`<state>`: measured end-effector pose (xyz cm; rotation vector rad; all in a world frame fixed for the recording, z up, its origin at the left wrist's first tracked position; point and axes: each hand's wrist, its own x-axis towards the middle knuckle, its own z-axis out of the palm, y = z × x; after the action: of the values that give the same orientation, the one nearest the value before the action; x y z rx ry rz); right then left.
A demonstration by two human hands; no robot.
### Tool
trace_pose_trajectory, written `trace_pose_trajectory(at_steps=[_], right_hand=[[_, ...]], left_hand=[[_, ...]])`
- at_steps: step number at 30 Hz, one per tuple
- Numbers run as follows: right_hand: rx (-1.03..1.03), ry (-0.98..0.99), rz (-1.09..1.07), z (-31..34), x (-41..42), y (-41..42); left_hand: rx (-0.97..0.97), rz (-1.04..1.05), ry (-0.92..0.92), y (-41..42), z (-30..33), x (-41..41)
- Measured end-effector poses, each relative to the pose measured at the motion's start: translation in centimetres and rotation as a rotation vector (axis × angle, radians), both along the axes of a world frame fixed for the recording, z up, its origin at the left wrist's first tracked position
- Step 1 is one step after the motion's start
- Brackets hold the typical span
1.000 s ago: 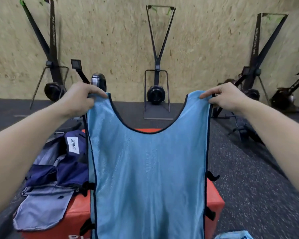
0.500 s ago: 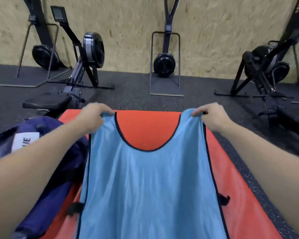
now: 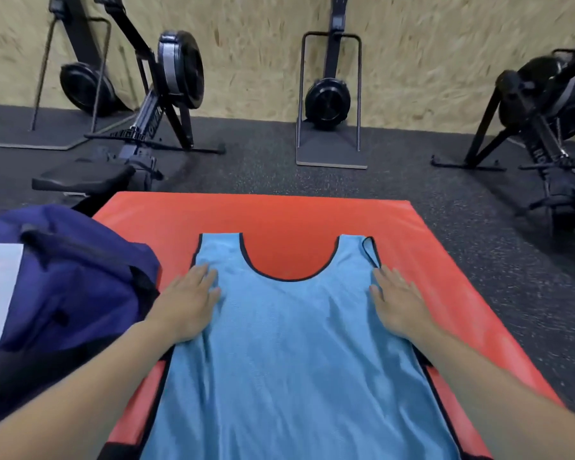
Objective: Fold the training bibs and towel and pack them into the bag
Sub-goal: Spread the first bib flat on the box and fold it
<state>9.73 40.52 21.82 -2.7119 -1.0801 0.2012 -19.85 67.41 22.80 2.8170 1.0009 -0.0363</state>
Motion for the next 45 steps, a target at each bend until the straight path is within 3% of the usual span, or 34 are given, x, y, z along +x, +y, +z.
trace_pose_trajectory(at_steps=[6, 10, 13, 15, 18, 21, 26, 31, 35, 38, 45], right_hand=[[0.006, -0.038, 0.000, -0.7, 4.7, 3.0], [-0.038, -0.154, -0.013, 0.2, 5.5, 4.0], [0.048, -0.241, 0.077, 1.2, 0.8, 5.8], [0.120, -0.118, 0.259, 1.2, -4.8, 8.0], [0.074, -0.058, 0.411, -0.1, -11.9, 10.6], [0.044, -0.046, 0.373, -0.5, -12.8, 10.8], [0.004, -0.027, 0.166, -0.4, -5.5, 5.5], [-0.047, -0.131, -0.062, 0.0, -0.6, 1.2], [0.084, -0.061, 0.206, 0.3, -8.9, 6.4], [0.073, -0.064, 0.405, -0.6, -15.4, 9.2], [0.038, -0.090, 0.078, -1.6, -5.9, 1.4]], left_hand=[[0.042, -0.019, 0.061, 5.5, -0.4, 3.3], [0.109, -0.026, 0.021, 5.0, -0.1, 4.4], [0.119, -0.078, -0.063, 0.7, -0.2, 4.4], [0.063, -0.127, -0.103, -2.6, -0.7, 4.0], [0.026, -0.096, -0.162, -4.3, -2.5, 3.5], [0.013, -0.037, -0.201, -4.4, -2.8, 3.1], [0.047, -0.044, -0.177, -4.6, -2.4, 3.2], [0.088, -0.048, -0.174, -4.7, -2.8, 3.3], [0.082, -0.051, -0.162, -4.7, -2.8, 3.3], [0.061, -0.047, -0.175, -4.5, -2.9, 3.4], [0.060, -0.054, -0.162, -4.4, -3.1, 3.3]])
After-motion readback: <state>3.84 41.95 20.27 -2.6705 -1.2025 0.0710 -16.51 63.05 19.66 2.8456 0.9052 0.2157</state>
